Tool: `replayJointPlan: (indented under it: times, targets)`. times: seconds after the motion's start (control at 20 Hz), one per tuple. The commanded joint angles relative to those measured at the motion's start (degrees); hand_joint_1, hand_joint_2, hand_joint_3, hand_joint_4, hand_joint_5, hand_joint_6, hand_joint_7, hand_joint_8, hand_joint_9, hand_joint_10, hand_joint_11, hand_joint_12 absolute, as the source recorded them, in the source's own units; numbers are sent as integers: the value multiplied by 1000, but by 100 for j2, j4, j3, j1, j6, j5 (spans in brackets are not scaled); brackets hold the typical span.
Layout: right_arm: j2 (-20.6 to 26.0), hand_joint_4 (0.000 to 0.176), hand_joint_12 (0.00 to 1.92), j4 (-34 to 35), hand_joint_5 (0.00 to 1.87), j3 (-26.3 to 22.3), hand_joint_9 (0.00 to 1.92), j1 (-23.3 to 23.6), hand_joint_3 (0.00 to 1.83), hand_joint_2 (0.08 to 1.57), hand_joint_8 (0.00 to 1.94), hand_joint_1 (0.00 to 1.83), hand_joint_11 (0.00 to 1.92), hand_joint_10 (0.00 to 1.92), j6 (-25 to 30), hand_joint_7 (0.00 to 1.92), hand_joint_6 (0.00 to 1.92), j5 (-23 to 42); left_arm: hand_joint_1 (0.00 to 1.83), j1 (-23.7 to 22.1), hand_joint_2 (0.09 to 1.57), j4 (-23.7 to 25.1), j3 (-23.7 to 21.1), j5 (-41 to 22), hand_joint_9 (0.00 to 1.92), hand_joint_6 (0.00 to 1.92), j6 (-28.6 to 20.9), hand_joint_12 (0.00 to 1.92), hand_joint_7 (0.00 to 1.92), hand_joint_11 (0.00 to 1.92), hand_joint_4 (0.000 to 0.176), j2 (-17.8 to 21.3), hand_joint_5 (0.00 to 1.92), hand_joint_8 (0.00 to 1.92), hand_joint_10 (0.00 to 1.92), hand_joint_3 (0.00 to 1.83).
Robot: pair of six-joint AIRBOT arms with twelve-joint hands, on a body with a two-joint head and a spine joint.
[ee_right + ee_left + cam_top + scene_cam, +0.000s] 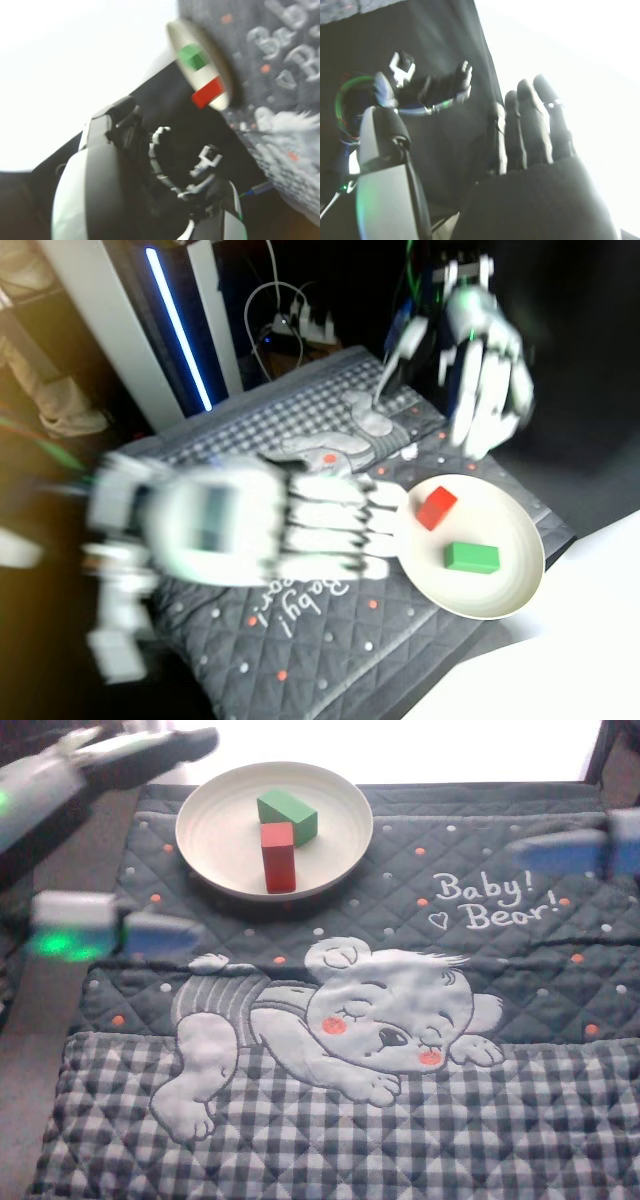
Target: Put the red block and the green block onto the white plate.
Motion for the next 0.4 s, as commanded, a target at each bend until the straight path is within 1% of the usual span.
replayJointPlan:
  times: [0.0, 0.05, 0.1, 0.15, 0.2, 0.25, 0.3, 0.35]
  targets:
    - [70, 59, 721, 109, 232, -121, 330, -306, 3, 901, 6, 764, 0, 1, -6, 376, 2, 797, 819, 141, 813, -146, -103, -1295, 224, 1, 6, 789, 187, 0, 80, 78, 192, 2, 2, 0]
    - [180, 106, 631, 427, 247, -313, 334, -910, 0, 865, 7, 835, 0, 3, -7, 396, 5, 1216, 805, 611, 817, -320, -321, -1716, 212, 0, 6, 776, 164, 0, 85, 203, 184, 0, 0, 0]
    - [209, 132, 496, 655, 251, -406, 342, -1266, 0, 854, 5, 827, 0, 4, -7, 411, 3, 1440, 825, 875, 826, -413, -438, -1898, 193, 2, 6, 845, 145, 0, 71, 258, 156, 2, 2, 2]
    - [227, 146, 434, 908, 250, -525, 347, -1680, 0, 831, 2, 787, 0, 3, -7, 398, 1, 1737, 895, 1235, 847, -573, -576, -2183, 177, 2, 5, 834, 138, 0, 62, 304, 152, 1, 0, 6]
    - [224, 150, 350, 1163, 244, -645, 326, -2090, 0, 791, 3, 732, 0, 3, -7, 367, 1, 2002, 869, 1604, 853, -778, -732, -2505, 179, 2, 3, 901, 148, 0, 47, 322, 154, 2, 1, 4]
    - [203, 137, 245, 1285, 233, -700, 276, -2272, 0, 782, 1, 702, 0, 2, -6, 332, 1, 2125, 853, 1788, 861, -901, -799, -2678, 176, 2, 2, 955, 157, 0, 46, 312, 159, 2, 0, 4]
    - [136, 125, 314, 1478, 235, -771, 277, -2530, 0, 770, 2, 671, 0, 2, -6, 317, 0, 2273, 839, 2021, 857, -1072, -862, -2865, 178, 0, -19, 921, 164, 0, 55, 258, 158, 2, 1, 1]
    - [58, 102, 383, 1730, 242, -841, 265, -2862, 2, 784, 2, 652, 0, 3, -5, 301, 1, 2474, 812, 2225, 875, -1221, -874, -3017, 166, 0, -129, 911, 141, 0, 46, 179, 133, 0, 0, 8]
